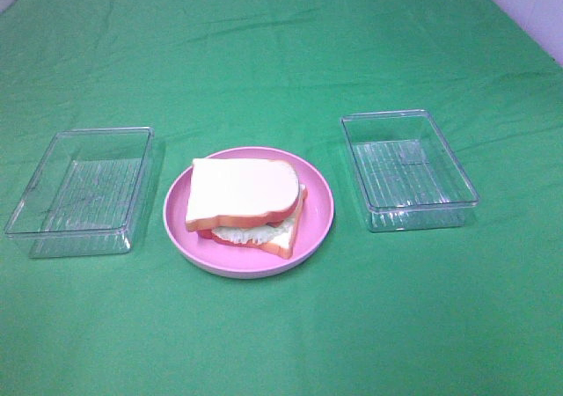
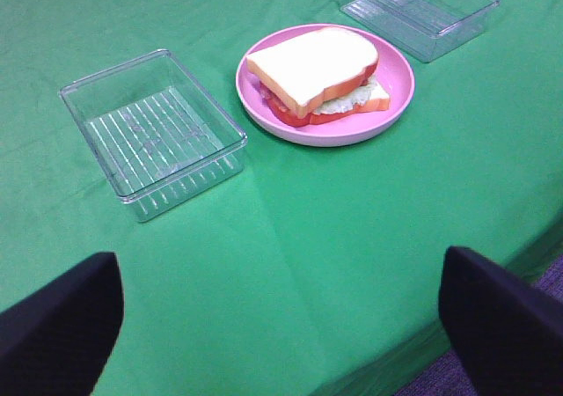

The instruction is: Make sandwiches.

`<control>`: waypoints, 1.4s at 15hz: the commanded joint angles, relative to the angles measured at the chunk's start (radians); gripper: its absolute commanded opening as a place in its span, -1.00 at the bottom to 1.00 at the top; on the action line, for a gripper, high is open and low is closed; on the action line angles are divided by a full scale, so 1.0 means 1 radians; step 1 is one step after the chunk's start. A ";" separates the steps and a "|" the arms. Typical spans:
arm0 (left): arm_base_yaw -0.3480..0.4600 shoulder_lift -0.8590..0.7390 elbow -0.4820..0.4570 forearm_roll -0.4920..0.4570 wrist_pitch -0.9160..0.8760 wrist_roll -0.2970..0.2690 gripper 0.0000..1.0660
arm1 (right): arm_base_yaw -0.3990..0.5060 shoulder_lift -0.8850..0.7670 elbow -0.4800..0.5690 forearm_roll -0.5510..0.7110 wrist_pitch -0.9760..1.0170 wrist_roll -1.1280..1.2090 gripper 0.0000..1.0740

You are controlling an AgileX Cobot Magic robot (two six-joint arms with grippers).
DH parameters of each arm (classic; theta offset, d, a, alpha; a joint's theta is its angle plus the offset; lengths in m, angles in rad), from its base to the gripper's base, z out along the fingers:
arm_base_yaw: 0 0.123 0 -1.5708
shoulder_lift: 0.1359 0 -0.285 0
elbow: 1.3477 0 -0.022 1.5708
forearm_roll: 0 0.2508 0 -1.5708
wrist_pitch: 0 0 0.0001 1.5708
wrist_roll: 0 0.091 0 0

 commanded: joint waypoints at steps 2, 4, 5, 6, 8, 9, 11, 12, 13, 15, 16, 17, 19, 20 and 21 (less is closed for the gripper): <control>0.128 -0.020 0.002 -0.001 -0.012 0.002 0.72 | -0.103 -0.004 0.007 -0.006 -0.014 0.010 0.41; 0.300 -0.020 0.002 -0.001 -0.012 0.002 0.72 | -0.262 -0.004 0.007 -0.006 -0.014 0.010 0.41; 0.327 -0.020 0.002 -0.001 -0.012 0.002 0.72 | -0.321 -0.004 0.007 -0.006 -0.014 0.010 0.41; 0.385 -0.020 0.002 -0.001 -0.012 0.002 0.72 | -0.353 -0.004 0.007 -0.006 -0.014 0.010 0.41; 0.468 -0.020 0.002 -0.001 -0.012 0.002 0.72 | -0.434 -0.004 0.007 -0.006 -0.014 0.010 0.41; 0.497 -0.020 0.002 -0.001 -0.012 0.002 0.72 | -0.446 -0.010 0.007 -0.006 -0.014 0.010 0.41; 0.520 -0.020 0.002 -0.001 -0.012 0.002 0.72 | -0.445 -0.042 0.007 -0.006 -0.014 0.011 0.41; 0.520 -0.022 0.002 -0.001 -0.012 0.002 0.72 | -0.445 -0.059 0.007 -0.006 -0.014 0.011 0.41; 0.520 -0.023 0.002 0.000 -0.012 0.002 0.72 | -0.445 -0.068 0.007 -0.006 -0.014 0.011 0.41; 0.520 -0.024 0.002 0.000 -0.012 0.002 0.72 | -0.445 -0.122 0.007 -0.006 -0.014 0.011 0.41; 0.520 -0.024 0.002 0.000 -0.012 0.002 0.72 | -0.445 -0.140 0.007 -0.006 -0.014 0.011 0.41; 0.527 -0.023 0.002 0.000 -0.012 0.002 0.72 | -0.445 -0.148 0.007 -0.006 -0.014 0.011 0.41; 0.570 -0.023 0.002 0.003 -0.012 0.002 0.72 | -0.445 -0.147 0.007 -0.006 -0.014 0.011 0.41; 0.579 -0.023 0.002 0.003 -0.012 0.002 0.72 | -0.445 -0.147 0.007 -0.006 -0.014 0.011 0.41; 0.591 -0.023 0.002 0.003 -0.012 0.002 0.72 | -0.445 -0.147 0.007 -0.006 -0.014 0.011 0.41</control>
